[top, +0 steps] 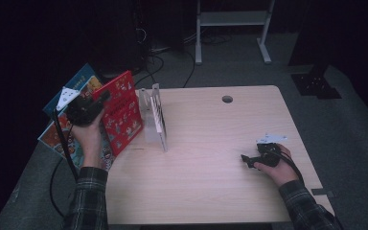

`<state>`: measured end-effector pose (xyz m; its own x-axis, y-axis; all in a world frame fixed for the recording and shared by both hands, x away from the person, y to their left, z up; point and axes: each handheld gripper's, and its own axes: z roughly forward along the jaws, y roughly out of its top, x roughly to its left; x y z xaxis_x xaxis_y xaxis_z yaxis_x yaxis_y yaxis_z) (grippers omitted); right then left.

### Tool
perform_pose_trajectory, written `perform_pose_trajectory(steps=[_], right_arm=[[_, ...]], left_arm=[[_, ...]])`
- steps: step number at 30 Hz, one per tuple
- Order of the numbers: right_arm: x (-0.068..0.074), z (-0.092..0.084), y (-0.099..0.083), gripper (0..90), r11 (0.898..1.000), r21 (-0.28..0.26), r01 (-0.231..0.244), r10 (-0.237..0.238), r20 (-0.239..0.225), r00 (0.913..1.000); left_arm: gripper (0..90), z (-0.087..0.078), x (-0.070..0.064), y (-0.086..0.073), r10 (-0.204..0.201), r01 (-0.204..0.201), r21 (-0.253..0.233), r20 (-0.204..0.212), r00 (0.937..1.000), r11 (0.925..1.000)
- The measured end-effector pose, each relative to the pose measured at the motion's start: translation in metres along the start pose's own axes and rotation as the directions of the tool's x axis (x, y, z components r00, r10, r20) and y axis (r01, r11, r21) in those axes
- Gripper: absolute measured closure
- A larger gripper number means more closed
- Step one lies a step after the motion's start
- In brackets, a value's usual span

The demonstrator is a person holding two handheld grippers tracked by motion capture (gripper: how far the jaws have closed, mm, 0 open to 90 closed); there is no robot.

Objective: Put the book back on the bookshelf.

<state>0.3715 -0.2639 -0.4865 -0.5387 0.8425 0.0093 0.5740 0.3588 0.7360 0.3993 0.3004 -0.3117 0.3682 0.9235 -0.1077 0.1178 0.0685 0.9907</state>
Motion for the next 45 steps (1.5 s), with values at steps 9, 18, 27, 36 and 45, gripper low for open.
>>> perform_pose_trajectory(steps=[9, 18, 27, 36, 45], right_arm=[[0.000, 0.000, 0.000, 13.7, 1.000, 0.000, -0.001, 0.001, 0.001, 1.0000], [0.000, -0.001, -0.001, 13.7, 1.000, -0.001, 0.000, 0.000, 0.002, 1.0000], [0.000, -0.001, -0.001, 13.7, 1.000, -0.001, 0.000, 0.000, 0.002, 1.0000], [0.000, -0.001, -0.001, 13.7, 1.000, 0.000, -0.001, 0.001, 0.002, 1.0000], [0.000, -0.001, -0.001, 13.7, 1.000, 0.000, -0.003, 0.003, 0.002, 1.0000]], left_arm=[[79.3, 0.004, -0.003, -0.008, 0.024, -0.024, -0.005, -0.019, 0.9995, 0.9997], [79.3, 0.001, -0.003, -0.014, 0.030, -0.031, -0.018, -0.032, 0.9990, 0.9994], [79.2, 0.002, 0.000, -0.016, 0.010, -0.010, -0.004, -0.040, 0.9991, 0.9999], [79.2, 0.002, -0.002, -0.021, 0.018, -0.017, 0.026, -0.046, 0.9988, 0.9995], [79.0, -0.003, -0.007, -0.028, 0.028, -0.025, 0.053, -0.055, 0.9981, 0.9983]])
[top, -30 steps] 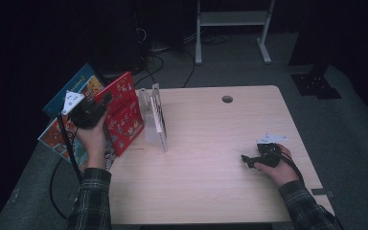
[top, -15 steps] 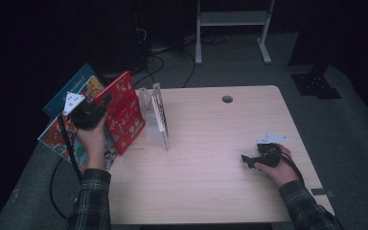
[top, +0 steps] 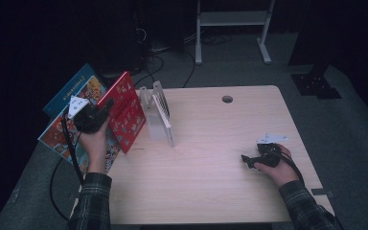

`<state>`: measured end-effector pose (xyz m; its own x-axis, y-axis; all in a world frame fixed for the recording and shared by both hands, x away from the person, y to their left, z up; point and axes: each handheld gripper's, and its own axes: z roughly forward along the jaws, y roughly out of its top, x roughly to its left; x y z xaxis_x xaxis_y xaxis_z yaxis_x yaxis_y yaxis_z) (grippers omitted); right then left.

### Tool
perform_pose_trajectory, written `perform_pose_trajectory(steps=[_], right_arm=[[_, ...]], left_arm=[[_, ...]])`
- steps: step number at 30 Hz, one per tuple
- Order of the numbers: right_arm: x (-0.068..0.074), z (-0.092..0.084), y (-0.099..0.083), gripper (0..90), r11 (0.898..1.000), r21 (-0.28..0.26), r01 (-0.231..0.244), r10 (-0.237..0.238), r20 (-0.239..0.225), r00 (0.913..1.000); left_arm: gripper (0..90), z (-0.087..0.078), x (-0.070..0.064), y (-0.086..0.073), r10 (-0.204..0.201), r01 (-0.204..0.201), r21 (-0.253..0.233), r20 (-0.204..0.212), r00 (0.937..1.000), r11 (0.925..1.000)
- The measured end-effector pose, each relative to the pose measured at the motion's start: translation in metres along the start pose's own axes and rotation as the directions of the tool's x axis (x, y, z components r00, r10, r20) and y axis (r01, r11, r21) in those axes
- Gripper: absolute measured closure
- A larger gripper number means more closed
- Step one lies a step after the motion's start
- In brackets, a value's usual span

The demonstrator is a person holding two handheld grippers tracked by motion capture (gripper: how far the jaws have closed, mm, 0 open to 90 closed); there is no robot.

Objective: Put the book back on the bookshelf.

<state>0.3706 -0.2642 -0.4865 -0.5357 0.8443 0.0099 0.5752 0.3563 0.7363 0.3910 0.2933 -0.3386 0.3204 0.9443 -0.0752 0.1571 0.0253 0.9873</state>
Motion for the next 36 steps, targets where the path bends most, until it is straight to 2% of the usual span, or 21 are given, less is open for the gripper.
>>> perform_pose_trajectory(steps=[7, 10, 14, 17, 18, 19, 20, 21, 25, 27, 36], right_arm=[[0.000, 0.000, 0.000, 13.7, 1.000, 0.000, -0.001, 0.001, 0.001, 1.0000], [0.000, 0.000, 0.000, 13.7, 1.000, 0.000, -0.001, 0.001, 0.001, 1.0000], [0.000, 0.000, 0.000, 13.7, 1.000, 0.000, -0.001, 0.001, 0.001, 1.0000], [0.000, 0.000, 0.000, 13.7, 1.000, -0.001, -0.001, 0.001, 0.001, 1.0000], [0.000, 0.000, 0.000, 13.7, 1.000, -0.001, -0.001, 0.001, 0.001, 1.0000], [0.000, 0.000, 0.000, 13.7, 1.000, -0.001, -0.001, 0.001, 0.001, 1.0000], [0.000, 0.000, 0.000, 13.7, 1.000, -0.001, -0.001, 0.001, 0.001, 1.0000], [0.000, 0.000, 0.000, 13.7, 1.000, -0.001, -0.001, 0.001, 0.001, 1.0000], [0.000, 0.000, 0.000, 13.7, 1.000, 0.000, -0.001, 0.001, 0.001, 1.0000], [0.000, 0.000, 0.000, 13.7, 1.000, 0.000, -0.001, 0.001, 0.001, 1.0000], [0.000, 0.000, 0.000, 13.7, 1.000, 0.000, -0.001, 0.001, 0.002, 1.0000]], left_arm=[[78.5, -0.004, -0.004, -0.004, 0.022, -0.022, 0.001, -0.029, 0.9993, 0.9998], [78.6, -0.002, -0.003, -0.004, 0.009, -0.009, -0.003, -0.030, 0.9995, 1.0000], [78.3, 0.001, -0.005, -0.004, 0.014, -0.015, -0.005, -0.033, 0.9993, 0.9999], [74.8, 0.008, -0.008, -0.011, 0.032, -0.029, 0.077, -0.040, 0.9987, 0.9966], [72.6, 0.010, -0.008, -0.016, 0.023, -0.020, 0.086, -0.034, 0.9991, 0.9961], [72.2, 0.010, -0.008, -0.016, 0.023, -0.020, 0.086, -0.034, 0.9991, 0.9961], [71.8, 0.010, -0.005, -0.021, 0.000, 0.003, 0.097, -0.032, 0.9995, 0.9952], [71.6, 0.010, -0.005, -0.021, -0.003, 0.006, 0.101, -0.033, 0.9994, 0.9949], [65.7, 0.005, -0.005, -0.018, 0.013, -0.010, 0.123, -0.029, 0.9995, 0.9923], [62.9, 0.002, -0.004, -0.020, 0.008, -0.005, 0.134, -0.025, 0.9997, 0.9909], [48.9, -0.012, -0.005, -0.027, 0.043, -0.042, 0.183, -0.007, 0.9990, 0.9823]])
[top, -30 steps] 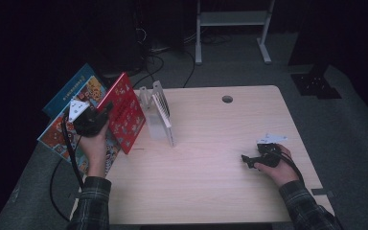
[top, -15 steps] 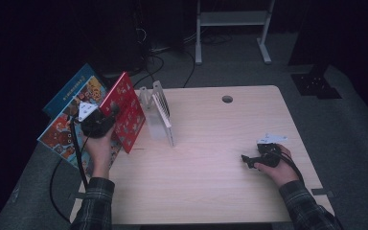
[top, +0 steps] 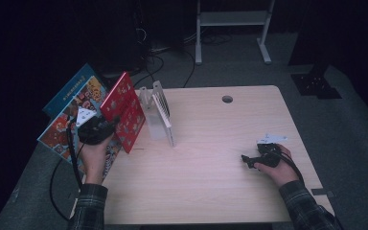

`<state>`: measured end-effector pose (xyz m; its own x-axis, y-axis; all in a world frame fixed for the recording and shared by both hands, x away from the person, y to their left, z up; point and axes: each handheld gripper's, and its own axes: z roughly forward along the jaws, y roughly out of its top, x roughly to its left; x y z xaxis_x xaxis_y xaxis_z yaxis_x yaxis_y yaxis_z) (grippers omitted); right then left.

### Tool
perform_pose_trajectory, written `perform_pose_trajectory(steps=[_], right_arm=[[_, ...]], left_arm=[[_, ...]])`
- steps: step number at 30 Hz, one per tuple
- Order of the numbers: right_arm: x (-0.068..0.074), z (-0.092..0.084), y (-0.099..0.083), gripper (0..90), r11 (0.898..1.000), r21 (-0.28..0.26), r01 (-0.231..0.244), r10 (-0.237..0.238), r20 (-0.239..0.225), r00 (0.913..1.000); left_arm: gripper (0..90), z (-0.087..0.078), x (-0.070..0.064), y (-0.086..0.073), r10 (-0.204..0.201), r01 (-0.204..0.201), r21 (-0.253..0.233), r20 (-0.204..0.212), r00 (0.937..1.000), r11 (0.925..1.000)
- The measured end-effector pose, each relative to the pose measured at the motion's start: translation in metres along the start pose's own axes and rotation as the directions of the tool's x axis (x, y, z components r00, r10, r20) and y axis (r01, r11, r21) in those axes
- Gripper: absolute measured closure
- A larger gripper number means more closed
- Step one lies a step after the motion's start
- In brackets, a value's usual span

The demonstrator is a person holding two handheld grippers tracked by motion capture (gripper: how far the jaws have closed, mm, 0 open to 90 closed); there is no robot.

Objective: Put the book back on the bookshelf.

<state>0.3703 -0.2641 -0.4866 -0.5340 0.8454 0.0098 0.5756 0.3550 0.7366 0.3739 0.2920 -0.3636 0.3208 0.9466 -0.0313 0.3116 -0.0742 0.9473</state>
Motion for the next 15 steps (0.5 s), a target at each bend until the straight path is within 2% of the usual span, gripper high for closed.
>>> perform_pose_trajectory(steps=[3, 8, 15], right_arm=[[0.000, 0.000, 0.000, 13.7, 1.000, 0.000, 0.000, 0.000, 0.000, 1.0000], [0.000, 0.000, 0.000, 13.7, 1.000, 0.001, 0.002, -0.002, 0.000, 1.0000], [0.000, 0.000, 0.000, 13.7, 1.000, 0.001, 0.002, -0.002, -0.001, 1.0000]], left_arm=[[44.1, -0.004, -0.001, -0.003, 0.001, -0.001, 0.013, 0.004, 1.0000, 0.9999], [35.8, -0.011, -0.005, -0.007, 0.030, -0.031, 0.026, 0.014, 0.9994, 0.9992], [28.2, -0.021, -0.005, -0.013, 0.019, -0.020, 0.053, 0.034, 0.9992, 0.9984]])
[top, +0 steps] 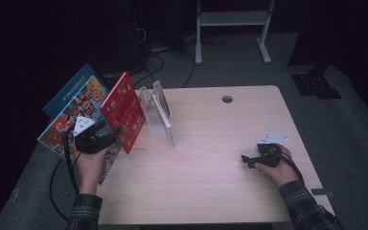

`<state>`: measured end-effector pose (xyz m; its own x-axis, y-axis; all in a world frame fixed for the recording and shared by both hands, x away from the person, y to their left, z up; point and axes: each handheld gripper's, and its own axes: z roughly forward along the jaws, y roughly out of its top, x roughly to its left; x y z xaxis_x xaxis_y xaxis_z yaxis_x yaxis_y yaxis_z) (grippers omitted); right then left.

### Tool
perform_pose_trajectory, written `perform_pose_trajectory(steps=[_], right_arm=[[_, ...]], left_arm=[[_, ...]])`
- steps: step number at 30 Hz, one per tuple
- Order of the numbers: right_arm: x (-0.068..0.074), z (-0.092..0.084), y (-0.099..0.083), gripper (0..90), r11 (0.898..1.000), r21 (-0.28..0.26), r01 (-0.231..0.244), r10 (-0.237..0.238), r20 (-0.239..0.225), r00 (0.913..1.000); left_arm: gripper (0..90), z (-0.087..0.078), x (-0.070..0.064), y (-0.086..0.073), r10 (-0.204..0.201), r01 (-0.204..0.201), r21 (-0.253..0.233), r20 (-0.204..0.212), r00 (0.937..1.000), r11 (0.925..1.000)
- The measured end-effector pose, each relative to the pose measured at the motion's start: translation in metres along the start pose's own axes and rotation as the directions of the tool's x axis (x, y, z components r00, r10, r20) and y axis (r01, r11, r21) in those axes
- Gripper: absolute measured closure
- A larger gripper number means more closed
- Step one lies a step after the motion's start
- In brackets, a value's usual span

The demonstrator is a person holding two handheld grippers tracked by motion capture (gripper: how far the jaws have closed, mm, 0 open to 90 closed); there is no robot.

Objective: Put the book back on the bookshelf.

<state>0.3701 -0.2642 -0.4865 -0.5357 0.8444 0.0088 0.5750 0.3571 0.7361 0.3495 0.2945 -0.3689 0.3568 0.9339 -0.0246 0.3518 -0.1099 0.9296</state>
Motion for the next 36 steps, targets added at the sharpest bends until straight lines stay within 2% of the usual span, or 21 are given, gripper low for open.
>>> perform_pose_trajectory(steps=[6, 14, 20, 24, 26, 27, 29, 30, 33, 36], right_arm=[[0.000, 0.000, 0.000, 13.7, 1.000, 0.001, 0.000, 0.000, 0.000, 1.0000], [0.000, 0.000, 0.000, 13.7, 1.000, 0.001, 0.000, 0.000, 0.000, 1.0000], [0.000, 0.000, 0.000, 13.7, 1.000, 0.001, 0.000, 0.000, -0.001, 1.0000], [0.000, 0.000, 0.000, 13.7, 1.000, 0.001, 0.000, 0.000, -0.001, 1.0000], [0.000, 0.000, 0.000, 13.7, 1.000, 0.001, -0.001, 0.001, -0.001, 1.0000], [0.000, 0.000, 0.000, 13.7, 1.000, 0.001, -0.001, 0.001, -0.002, 1.0000], [0.000, 0.000, 0.000, 13.6, 1.000, 0.001, -0.001, 0.001, -0.002, 1.0000], [0.000, 0.000, 0.000, 13.7, 1.000, 0.001, 0.000, 0.000, -0.003, 1.0000], [0.000, -0.001, 0.000, 13.7, 1.000, 0.001, 0.001, -0.001, -0.003, 1.0000], [0.000, 0.000, 0.000, 13.7, 1.000, 0.001, 0.001, -0.001, -0.003, 1.0000]], left_arm=[[27.7, -0.008, -0.003, -0.006, 0.005, -0.006, 0.029, 0.031, 0.9995, 0.9996], [27.7, -0.010, -0.009, -0.020, 0.003, -0.011, 0.105, 0.075, 0.9972, 0.9944], [27.7, -0.011, -0.014, -0.030, 0.000, -0.020, 0.169, 0.118, 0.9930, 0.9853], [27.8, -0.008, -0.020, -0.037, 0.000, -0.034, 0.205, 0.166, 0.9861, 0.9782], [27.8, -0.005, -0.025, -0.040, 0.010, -0.058, 0.228, 0.205, 0.9787, 0.9720], [27.8, -0.003, -0.027, -0.041, 0.012, -0.064, 0.229, 0.220, 0.9754, 0.9714], [27.7, 0.001, -0.034, -0.042, 0.040, -0.104, 0.240, 0.259, 0.9650, 0.9650], [27.0, 0.002, -0.037, -0.042, 0.042, -0.110, 0.239, 0.273, 0.9612, 0.9648], [25.2, 0.010, -0.047, -0.044, 0.060, -0.148, 0.246, 0.333, 0.9411, 0.9580], [22.8, 0.018, -0.059, -0.047, 0.085, -0.198, 0.263, 0.387, 0.9180, 0.9441]])
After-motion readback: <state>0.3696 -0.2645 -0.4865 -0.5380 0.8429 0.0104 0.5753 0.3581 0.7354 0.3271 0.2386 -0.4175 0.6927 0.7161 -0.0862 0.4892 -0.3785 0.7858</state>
